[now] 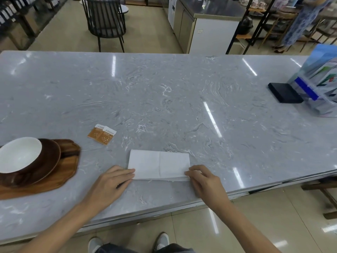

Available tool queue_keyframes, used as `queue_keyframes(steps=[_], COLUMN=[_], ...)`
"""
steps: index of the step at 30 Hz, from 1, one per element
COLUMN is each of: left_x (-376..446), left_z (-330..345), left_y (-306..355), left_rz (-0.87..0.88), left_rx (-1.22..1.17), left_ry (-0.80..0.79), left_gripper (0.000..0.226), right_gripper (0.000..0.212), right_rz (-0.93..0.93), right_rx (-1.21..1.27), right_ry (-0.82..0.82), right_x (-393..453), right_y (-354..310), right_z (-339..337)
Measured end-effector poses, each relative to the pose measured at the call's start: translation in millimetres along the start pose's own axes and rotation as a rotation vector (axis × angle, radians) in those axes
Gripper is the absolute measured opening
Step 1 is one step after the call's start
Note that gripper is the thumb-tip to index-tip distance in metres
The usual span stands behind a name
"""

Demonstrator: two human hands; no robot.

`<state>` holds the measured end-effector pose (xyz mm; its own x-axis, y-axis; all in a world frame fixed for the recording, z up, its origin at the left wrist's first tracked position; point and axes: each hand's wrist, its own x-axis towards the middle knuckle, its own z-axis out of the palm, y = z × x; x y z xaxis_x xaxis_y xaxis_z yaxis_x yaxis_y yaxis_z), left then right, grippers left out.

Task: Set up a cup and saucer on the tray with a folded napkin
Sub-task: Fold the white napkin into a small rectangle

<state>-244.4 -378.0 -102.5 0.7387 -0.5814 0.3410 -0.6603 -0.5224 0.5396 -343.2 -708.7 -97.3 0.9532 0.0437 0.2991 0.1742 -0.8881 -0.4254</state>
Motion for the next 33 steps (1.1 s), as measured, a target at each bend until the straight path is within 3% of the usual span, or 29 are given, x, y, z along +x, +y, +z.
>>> queue_keyframes(steps=[4,7,9,11,15,21,25,29,33], left_x=[-2,8,25,45,61,45,40,27,17], left_z=[2,1,5,16,37,22,7,2,17], left_y=[-7,-7,1,14,15,-4,-5,4,24], left_rz=[-0.017,0.005,0.035,0.014,-0.127,-0.114,-0.125,-0.004,0.104], left_rx=[0.055,0.109,0.153,0.238,0.472,0.431,0.401,0.321,0.261], left_ry=[-0.03,0.016,0.025,-0.101,-0.443,-0.54,-0.458,-0.289,-0.217], left_gripper=[0.039,0.027,0.03,0.047,0.065,0.063,0.065,0.044,0.029], right_gripper=[0.024,0.012,0.016,0.027,0.06,0.064,0.062,0.057,0.05], right_rz=[-0.006,0.024,0.064,0.109,0.256,0.289,0.183,0.036,-0.111], right_rx=[-0.019,-0.049,-0.115,-0.201,-0.314,-0.303,-0.346,-0.468,-0.501], right_ry=[-0.033,0.012,0.1,0.123,-0.182,-0.341,-0.406,-0.504,-0.604], right_x=[-9,-11,0,16,34,27,48,103,155], right_y=[1,-5,-13,-24,-38,-23,-7,15,13], right_z=[4,8,11,18,37,44,40,30,38])
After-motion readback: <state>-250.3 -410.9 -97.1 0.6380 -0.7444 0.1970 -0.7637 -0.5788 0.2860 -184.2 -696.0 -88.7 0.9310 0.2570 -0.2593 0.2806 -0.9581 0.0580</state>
